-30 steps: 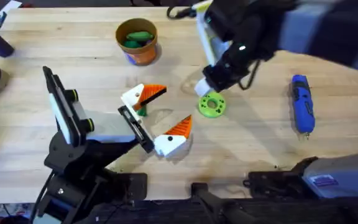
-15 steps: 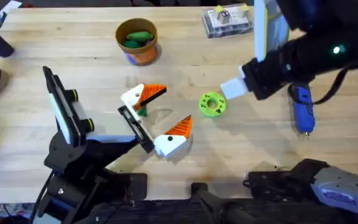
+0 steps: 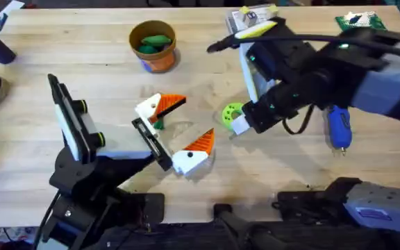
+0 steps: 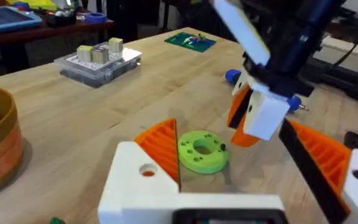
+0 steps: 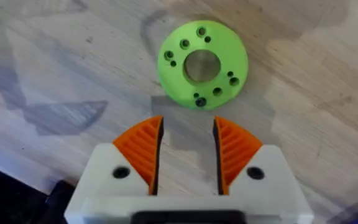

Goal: Pick up the gripper from the table and insert it into the empty holder that is missing its gripper. Then pick up a screw, insert it into the mounting hole, and use the screwdriver to tighten it. Finally, clean up the table by picking up the vegetable and placing it into the bucket.

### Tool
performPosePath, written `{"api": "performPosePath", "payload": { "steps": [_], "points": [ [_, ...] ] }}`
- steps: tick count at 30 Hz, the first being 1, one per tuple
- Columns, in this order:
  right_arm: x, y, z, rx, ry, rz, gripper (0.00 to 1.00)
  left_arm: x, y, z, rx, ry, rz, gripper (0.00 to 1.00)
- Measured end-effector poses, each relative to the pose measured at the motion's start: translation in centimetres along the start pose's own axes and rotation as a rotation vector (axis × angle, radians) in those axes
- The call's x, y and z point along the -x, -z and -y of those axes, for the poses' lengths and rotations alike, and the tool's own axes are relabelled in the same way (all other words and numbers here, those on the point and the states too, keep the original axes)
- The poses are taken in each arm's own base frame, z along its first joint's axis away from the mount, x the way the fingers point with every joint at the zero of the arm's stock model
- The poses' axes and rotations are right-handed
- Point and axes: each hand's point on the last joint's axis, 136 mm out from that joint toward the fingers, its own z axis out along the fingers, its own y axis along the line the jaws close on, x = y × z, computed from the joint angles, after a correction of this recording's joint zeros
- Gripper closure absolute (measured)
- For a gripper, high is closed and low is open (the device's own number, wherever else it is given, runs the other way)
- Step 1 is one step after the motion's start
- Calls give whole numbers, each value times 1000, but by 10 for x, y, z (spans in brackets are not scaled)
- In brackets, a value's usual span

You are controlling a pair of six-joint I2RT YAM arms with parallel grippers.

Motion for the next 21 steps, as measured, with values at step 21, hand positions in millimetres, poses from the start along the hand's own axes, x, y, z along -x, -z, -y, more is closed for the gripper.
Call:
{"api": "performPosePath", "payload": {
  "steps": [21],
  "points": [
    [5,-34,2,-14,58,-66,530,0,0,0,0,0,0,14]
  ]
}}
